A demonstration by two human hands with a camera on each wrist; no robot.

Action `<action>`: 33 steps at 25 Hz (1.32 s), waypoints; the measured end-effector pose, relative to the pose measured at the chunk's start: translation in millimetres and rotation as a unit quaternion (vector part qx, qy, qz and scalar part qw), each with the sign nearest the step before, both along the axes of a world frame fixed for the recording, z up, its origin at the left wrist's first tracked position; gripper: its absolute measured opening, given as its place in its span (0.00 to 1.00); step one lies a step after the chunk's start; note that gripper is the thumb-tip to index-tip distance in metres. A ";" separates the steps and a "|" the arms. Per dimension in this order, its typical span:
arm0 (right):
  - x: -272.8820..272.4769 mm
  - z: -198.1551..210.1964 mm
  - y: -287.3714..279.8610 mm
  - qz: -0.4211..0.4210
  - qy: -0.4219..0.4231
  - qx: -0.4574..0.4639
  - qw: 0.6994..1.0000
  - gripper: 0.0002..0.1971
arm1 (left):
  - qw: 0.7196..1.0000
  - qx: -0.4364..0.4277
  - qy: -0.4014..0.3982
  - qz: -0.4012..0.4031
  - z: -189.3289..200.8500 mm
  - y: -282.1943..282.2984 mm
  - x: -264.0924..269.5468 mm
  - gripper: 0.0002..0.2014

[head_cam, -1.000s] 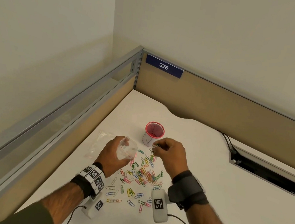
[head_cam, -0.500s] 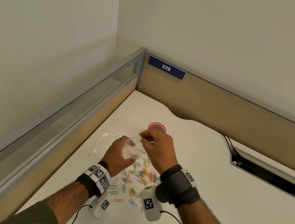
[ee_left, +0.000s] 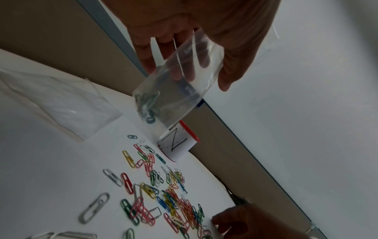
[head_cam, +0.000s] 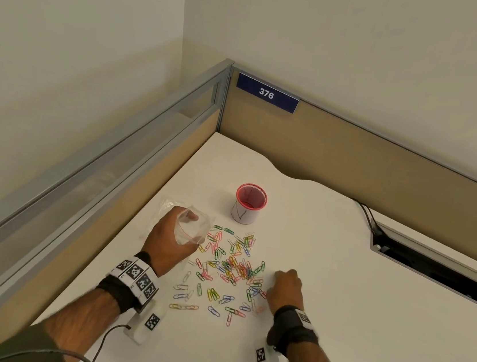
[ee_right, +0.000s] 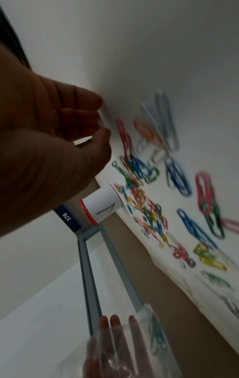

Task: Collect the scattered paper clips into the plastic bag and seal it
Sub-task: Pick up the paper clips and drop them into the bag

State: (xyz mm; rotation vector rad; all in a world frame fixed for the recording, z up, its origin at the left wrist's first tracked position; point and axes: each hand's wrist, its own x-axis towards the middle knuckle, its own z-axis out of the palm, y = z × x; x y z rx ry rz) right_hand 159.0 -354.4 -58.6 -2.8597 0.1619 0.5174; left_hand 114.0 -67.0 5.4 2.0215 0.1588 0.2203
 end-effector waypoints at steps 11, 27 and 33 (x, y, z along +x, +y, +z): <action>-36.7 8.6 -18.5 0.026 0.052 0.017 0.998 0.27 | 0.999 -0.018 -0.033 0.026 -5.7 19.4 -6.6 0.27; 17.4 14.2 25.2 0.110 0.004 0.069 0.991 0.25 | 1.000 -0.007 -0.020 0.016 -0.1 0.1 -6.6 0.27; 6.3 6.3 33.8 0.234 0.010 0.025 0.972 0.20 | 1.000 -0.002 -0.013 0.019 -3.0 -1.9 -3.5 0.26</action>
